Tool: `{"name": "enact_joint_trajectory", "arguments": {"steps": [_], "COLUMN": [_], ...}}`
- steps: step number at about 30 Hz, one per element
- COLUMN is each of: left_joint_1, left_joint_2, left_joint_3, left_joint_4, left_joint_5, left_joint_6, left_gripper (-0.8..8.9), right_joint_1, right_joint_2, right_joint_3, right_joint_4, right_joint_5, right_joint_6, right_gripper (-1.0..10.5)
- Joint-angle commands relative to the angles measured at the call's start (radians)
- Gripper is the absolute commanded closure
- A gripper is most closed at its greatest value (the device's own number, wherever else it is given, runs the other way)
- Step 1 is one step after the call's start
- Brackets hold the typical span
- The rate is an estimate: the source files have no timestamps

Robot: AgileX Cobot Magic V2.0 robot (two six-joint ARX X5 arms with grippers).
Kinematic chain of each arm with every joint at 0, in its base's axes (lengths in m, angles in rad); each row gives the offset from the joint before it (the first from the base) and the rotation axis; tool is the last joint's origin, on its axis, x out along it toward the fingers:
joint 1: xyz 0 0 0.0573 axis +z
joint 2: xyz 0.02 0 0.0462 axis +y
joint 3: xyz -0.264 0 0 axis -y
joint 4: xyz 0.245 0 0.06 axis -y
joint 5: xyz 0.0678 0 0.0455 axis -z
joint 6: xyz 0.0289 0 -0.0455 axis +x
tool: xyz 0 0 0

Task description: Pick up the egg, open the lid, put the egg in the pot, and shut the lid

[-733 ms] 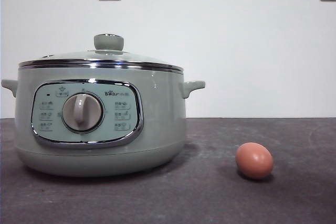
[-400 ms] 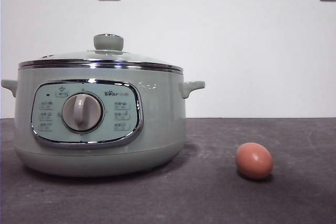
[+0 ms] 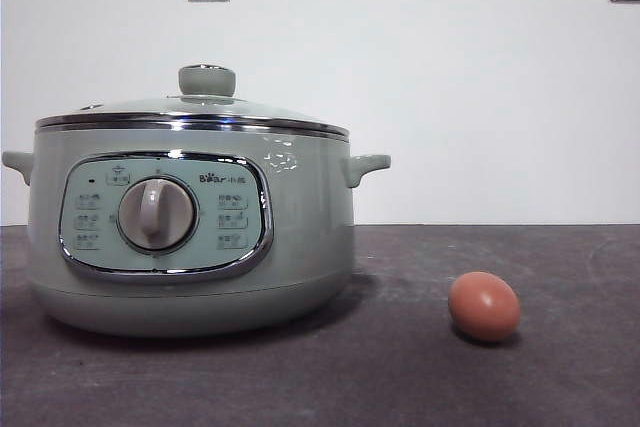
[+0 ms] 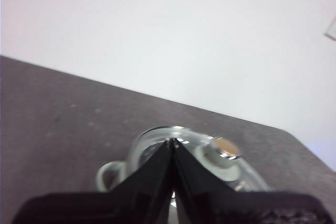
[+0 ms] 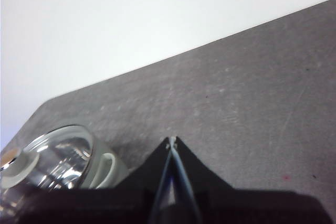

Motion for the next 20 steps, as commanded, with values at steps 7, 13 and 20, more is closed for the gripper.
{"name": "enact_joint_trajectory", "arguments": {"steps": [7, 13, 20], "left_joint_1": [0.002, 0.002, 0.001], "left_joint_2": [0.205, 0.324, 0.397], "left_joint_3": [0.161, 0.232, 0.257], "left_joint_4": [-0.015, -0.014, -0.014], "left_joint_5": [0.206, 0.277, 0.298], "left_joint_6": [0.002, 0.025, 0.024], "left_gripper": [8.04, 7.7, 4.58], "right_joint_1": [0.001, 0.002, 0.004], "right_joint_2": [0.249, 0.361, 0.422], "right_joint_3": [0.262, 0.307, 0.307], "right_joint_4": [-0.156, -0.169, -0.187], "right_joint_5": [-0.291, -0.452, -0.454], "right_joint_6": [-0.127, -0.148, -0.129], "right_gripper": [9.5, 9.2, 4.8]}}
